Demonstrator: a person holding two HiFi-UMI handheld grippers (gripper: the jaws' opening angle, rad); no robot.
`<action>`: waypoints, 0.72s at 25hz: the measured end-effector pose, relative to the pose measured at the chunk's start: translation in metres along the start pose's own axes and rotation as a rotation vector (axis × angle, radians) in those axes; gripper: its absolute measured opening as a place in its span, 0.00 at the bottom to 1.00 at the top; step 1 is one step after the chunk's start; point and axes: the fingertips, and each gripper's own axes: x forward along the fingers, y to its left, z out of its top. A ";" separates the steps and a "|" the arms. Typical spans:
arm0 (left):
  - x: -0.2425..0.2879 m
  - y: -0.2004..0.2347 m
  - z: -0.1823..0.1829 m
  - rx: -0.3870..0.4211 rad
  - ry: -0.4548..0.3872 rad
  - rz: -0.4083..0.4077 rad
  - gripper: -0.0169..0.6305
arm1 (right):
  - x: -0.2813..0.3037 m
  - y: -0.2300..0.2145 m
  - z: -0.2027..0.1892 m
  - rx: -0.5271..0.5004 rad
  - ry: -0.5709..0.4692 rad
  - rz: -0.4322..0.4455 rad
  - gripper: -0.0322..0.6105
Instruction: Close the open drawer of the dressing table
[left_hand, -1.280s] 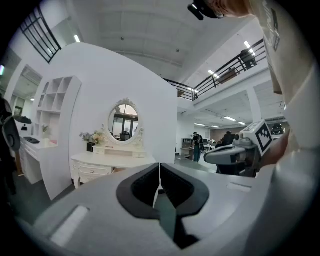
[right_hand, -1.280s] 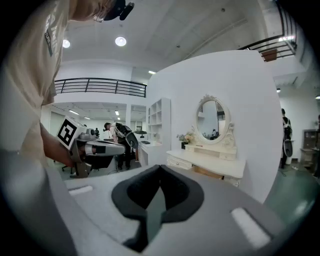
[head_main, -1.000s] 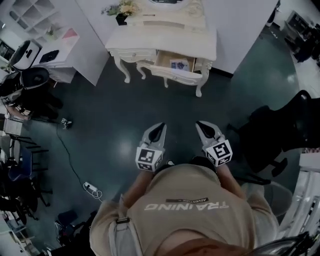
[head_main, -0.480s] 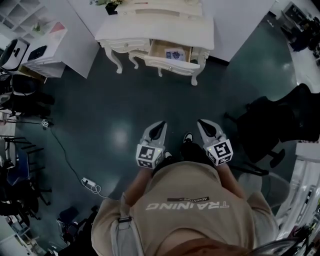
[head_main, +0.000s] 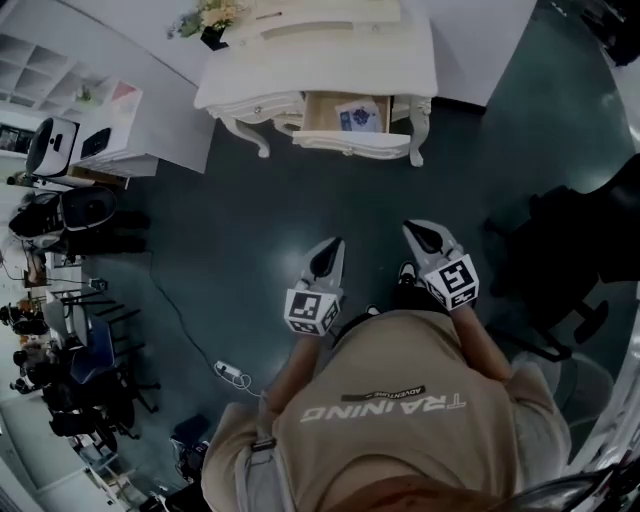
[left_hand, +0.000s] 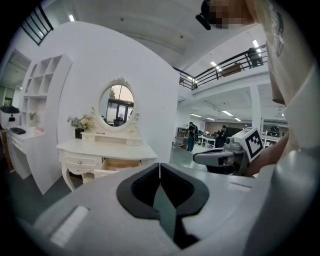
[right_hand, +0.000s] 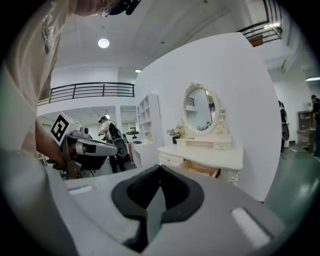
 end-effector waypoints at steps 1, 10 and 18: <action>0.011 0.004 0.002 -0.023 0.005 0.012 0.05 | 0.006 -0.011 0.002 -0.020 0.001 0.004 0.06; 0.088 0.036 0.025 -0.064 0.018 0.124 0.05 | 0.071 -0.072 0.010 -0.080 0.027 0.147 0.06; 0.130 0.090 0.028 -0.051 0.007 0.130 0.05 | 0.135 -0.090 0.013 -0.059 0.048 0.156 0.06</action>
